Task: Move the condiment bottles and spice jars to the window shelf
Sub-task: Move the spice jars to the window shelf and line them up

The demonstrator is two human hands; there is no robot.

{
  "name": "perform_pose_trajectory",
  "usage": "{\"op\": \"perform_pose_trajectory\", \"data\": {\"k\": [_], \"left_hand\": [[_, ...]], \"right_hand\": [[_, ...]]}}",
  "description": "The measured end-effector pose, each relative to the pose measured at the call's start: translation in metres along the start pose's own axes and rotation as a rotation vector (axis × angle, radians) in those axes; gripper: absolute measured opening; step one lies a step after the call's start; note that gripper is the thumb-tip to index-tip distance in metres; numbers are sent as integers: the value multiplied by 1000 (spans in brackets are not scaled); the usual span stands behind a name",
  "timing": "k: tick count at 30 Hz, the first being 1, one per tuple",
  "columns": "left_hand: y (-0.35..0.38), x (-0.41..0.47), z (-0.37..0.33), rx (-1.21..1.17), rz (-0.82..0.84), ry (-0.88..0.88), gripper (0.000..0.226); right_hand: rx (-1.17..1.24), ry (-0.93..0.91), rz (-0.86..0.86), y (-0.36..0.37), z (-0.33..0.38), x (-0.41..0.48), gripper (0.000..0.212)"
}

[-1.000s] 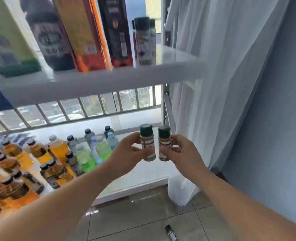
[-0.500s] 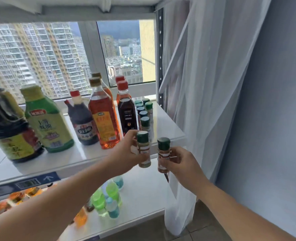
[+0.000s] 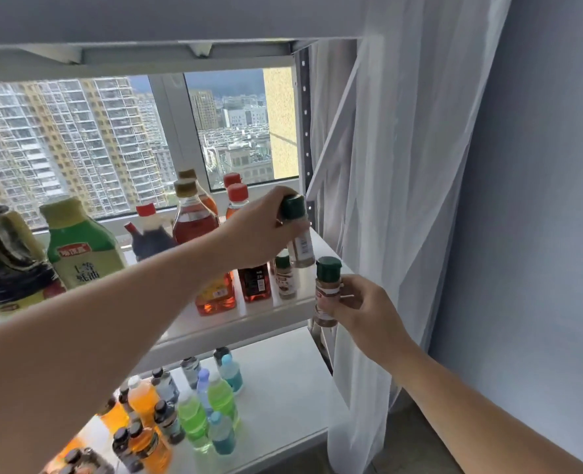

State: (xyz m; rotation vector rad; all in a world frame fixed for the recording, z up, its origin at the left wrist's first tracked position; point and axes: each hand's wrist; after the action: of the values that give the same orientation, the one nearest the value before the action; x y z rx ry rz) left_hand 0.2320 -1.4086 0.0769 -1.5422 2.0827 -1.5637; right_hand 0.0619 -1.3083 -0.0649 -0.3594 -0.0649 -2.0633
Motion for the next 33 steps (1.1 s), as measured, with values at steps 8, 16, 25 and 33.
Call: {"op": "perform_pose_trajectory", "data": {"k": [8,16,25,33], "left_hand": [[23,95,-11,252,-3,36,42],[61,152,10,454,149,-64,29],[83,175,36,693,333,-47,28],[97,176,52,699,370,0,32]], "right_hand": [[32,11,0,-9,-21,68,20],[3,7,77,-2,-45,118,22],[-159,0,54,22,-68,147,29],[-223,-12,73,43,-78,151,36]]}}
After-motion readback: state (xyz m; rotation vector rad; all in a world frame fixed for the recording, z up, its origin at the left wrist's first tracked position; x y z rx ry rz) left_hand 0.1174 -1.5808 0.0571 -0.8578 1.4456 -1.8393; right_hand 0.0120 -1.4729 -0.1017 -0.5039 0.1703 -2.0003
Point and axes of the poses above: each hand's wrist, its own x-axis towards the middle knuckle, its own y-axis out of the palm, z = x × y, and after that the axes turned 12 degrees about -z, right-handed
